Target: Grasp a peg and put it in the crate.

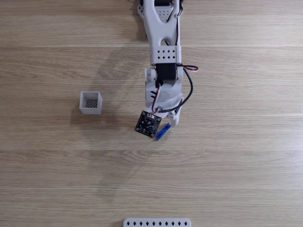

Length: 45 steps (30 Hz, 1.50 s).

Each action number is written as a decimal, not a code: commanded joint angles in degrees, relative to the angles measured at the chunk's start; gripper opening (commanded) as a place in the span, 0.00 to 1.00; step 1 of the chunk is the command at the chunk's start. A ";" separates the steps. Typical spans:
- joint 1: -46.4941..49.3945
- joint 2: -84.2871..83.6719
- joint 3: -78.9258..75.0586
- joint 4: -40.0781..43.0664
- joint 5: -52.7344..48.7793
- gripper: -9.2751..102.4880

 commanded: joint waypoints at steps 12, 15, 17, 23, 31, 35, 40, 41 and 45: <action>-0.44 -2.46 -10.20 -2.46 0.18 0.23; -0.35 -3.25 -10.37 -2.81 0.18 0.23; -0.35 -3.34 -10.28 -2.81 0.18 0.23; -0.35 -4.83 -10.20 -2.20 0.18 0.18; -0.26 -3.43 -5.98 -5.10 0.00 0.09; -0.44 6.06 7.56 -14.68 -0.70 0.07; 0.79 25.40 31.46 -33.75 -0.88 0.08; 1.14 29.27 36.04 -37.18 -0.88 0.08; 5.80 42.28 51.50 -50.01 -1.14 0.08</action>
